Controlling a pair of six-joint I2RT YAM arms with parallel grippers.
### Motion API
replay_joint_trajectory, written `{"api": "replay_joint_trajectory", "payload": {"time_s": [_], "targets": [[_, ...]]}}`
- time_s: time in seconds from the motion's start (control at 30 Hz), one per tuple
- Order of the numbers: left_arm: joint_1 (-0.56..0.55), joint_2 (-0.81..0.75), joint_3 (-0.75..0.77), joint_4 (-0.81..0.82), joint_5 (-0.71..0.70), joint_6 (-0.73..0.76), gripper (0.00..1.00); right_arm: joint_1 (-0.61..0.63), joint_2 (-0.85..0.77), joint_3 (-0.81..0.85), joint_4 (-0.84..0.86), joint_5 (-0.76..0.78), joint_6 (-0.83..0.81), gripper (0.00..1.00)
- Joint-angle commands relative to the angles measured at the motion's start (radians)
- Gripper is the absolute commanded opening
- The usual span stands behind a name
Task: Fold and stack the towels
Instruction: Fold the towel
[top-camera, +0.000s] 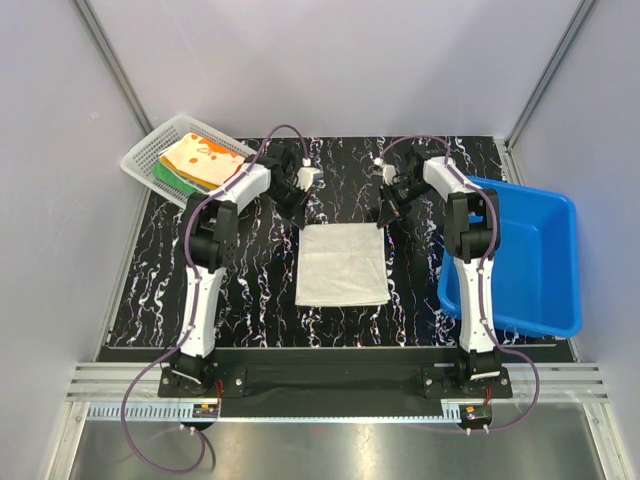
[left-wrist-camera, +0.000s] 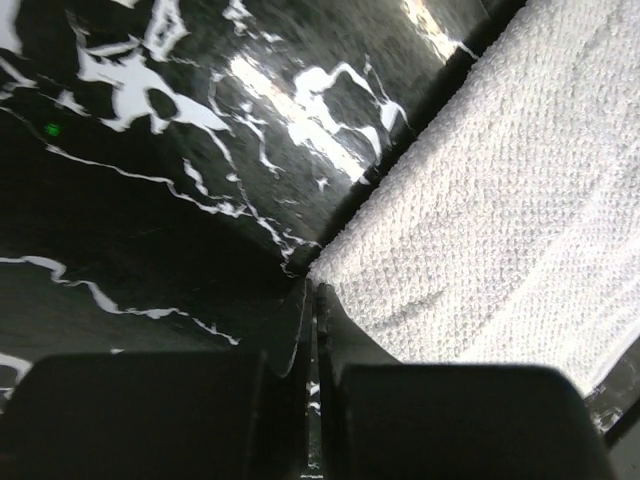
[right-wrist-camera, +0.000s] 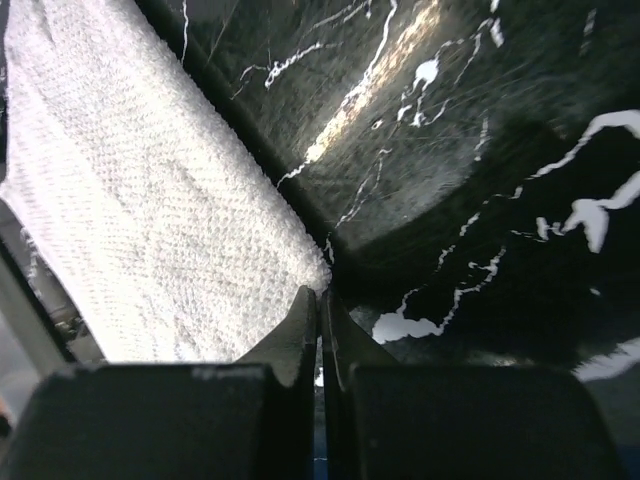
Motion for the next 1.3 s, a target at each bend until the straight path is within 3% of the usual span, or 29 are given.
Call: {"api": "replay_joint_trajectory", "payload": {"time_s": [0.0,0.23,0.5,0.83,1.27], "targets": [[0.020,-0.118,-0.040,0.130,-0.083,-0.032,0.00,-0.005,-0.158,-0.044,0.183,0.048,0.016,0.00],[0.025,-0.244,-0.105,0.271,-0.163,-0.056,0.00,-0.005,-0.319,-0.190,0.418,0.100,0.047,0.00],[0.020,-0.301,-0.159,0.291,-0.155,-0.033,0.00,0.007,-0.402,-0.382,0.588,0.120,0.012,0.00],[-0.009,-0.420,-0.303,0.336,-0.227,0.004,0.00,0.058,-0.591,-0.672,0.933,0.284,-0.007,0.00],[-0.061,-0.557,-0.435,0.337,-0.222,-0.009,0.01,0.088,-0.755,-0.865,0.981,0.374,0.035,0.00]]}}
